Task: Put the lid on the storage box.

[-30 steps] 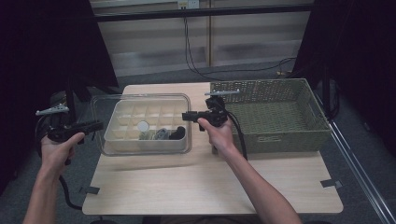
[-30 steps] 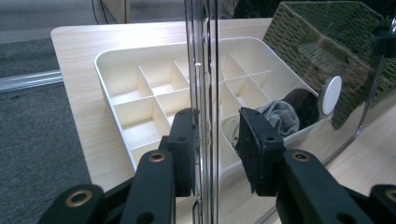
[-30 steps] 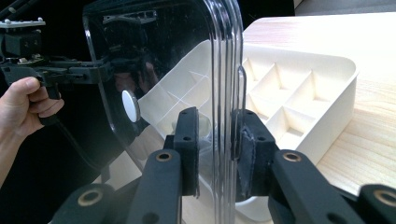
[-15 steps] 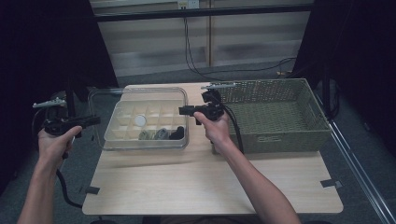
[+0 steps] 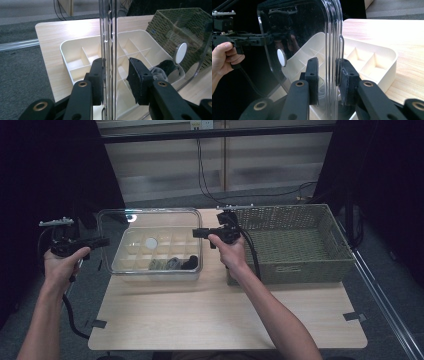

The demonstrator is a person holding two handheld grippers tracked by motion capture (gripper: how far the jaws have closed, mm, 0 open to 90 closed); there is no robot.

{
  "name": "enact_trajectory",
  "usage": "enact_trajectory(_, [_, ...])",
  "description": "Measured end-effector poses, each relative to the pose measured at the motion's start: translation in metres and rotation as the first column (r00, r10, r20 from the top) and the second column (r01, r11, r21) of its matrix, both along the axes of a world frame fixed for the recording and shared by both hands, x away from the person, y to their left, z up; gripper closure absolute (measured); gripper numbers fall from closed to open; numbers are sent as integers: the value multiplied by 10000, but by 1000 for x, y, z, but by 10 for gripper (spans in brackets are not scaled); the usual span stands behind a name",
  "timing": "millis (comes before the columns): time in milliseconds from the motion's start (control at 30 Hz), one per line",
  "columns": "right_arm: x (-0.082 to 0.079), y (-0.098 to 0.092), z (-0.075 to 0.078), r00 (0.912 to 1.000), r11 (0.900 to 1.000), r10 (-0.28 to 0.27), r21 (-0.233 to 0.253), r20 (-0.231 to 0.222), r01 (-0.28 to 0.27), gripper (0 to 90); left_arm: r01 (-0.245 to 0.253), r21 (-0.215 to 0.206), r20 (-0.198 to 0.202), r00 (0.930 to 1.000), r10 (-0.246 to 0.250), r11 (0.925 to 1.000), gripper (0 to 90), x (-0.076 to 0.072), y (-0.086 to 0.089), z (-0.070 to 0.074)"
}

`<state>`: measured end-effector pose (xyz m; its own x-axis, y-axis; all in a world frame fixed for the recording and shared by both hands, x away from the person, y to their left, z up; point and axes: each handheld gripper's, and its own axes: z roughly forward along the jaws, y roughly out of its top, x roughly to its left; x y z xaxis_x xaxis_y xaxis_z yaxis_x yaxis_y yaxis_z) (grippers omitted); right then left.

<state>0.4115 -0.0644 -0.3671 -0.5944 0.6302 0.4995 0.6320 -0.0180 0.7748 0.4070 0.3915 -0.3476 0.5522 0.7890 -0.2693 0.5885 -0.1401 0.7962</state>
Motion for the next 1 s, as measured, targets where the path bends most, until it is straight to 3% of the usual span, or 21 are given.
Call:
enact_trajectory(467, [12,4,-7,9998,9999,-45,-167,-199,42,725,7,207,-293,9996,-1,9998,646,18,2,-8])
enact_trajectory(533, [15,4,-8,9996,9998,-58,-204,-260,53,724,-92,30,-311,9995,93,10000,646,21,1,-8])
enact_trajectory(767, [19,8,-3,9998,9993,-7,-366,-182,1,726,-111,108,-359,9993,114,9999,639,27,4,-8])
enact_trajectory(1000, [23,12,-8,9998,9987,-43,-514,-172,34,726,-315,-44,-460,9985,313,9995,627,32,6,-20])
